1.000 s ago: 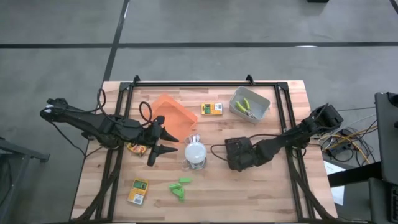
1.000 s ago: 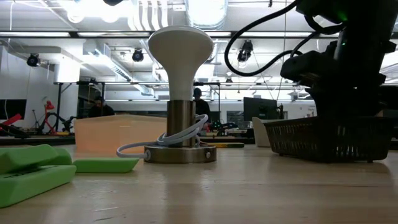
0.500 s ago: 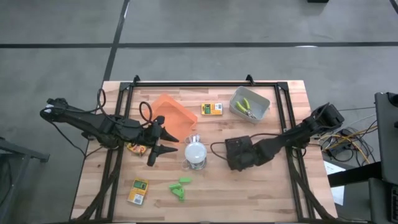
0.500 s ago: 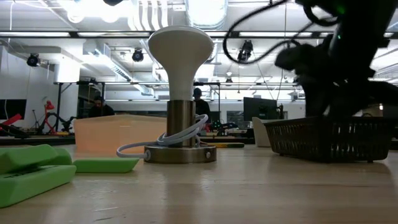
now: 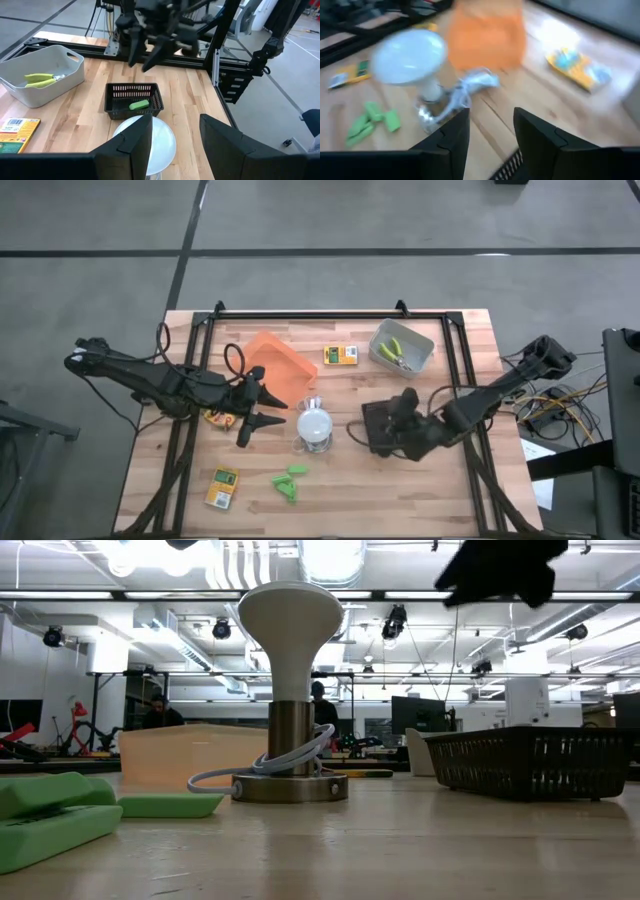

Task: Pick & Place School Supplies
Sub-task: Put the green eraser into the black bin

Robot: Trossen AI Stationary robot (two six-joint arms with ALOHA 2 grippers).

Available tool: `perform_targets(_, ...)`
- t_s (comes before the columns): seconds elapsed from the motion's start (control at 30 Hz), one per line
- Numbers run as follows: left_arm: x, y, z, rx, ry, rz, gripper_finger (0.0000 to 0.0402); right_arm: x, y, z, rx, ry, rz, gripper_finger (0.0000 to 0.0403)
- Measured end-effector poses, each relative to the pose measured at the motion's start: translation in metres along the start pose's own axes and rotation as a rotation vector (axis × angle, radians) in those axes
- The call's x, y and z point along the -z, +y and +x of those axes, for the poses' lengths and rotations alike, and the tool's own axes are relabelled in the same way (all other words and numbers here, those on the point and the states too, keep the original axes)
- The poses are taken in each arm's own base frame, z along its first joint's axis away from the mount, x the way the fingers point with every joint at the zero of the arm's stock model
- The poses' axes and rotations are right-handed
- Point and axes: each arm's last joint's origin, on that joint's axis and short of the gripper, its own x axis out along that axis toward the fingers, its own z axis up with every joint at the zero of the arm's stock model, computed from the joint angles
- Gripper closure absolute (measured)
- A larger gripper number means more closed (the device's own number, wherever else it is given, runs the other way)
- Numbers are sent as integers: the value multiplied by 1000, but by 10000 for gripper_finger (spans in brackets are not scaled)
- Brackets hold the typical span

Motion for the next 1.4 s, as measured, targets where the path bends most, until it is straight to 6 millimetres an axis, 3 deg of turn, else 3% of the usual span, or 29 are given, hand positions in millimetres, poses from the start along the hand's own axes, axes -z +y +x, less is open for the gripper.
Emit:
perform_targets(0.17,0,0,0,1,-1,0,232,0,17,1,-90,-69,-175,255)
perform_targets(0.57,0,0,0,1,-1,0,232,36,75,41,-354,-187,-453,254)
perform_targets(0.73,0,0,0,1,-2,0,232,51,89,60,-456,-235,-409,254)
perform_targets(1.03,0,0,0,1,-2,0,232,83,118,106,-360,-277,-300,245)
perform_targets(1.2,0,0,0,0,0,0,232,86,140,129,-307,-272,-296,227)
perform_targets(1.4,0,0,0,0,-1,0,232,82,154,145,-251,-113,-329,220)
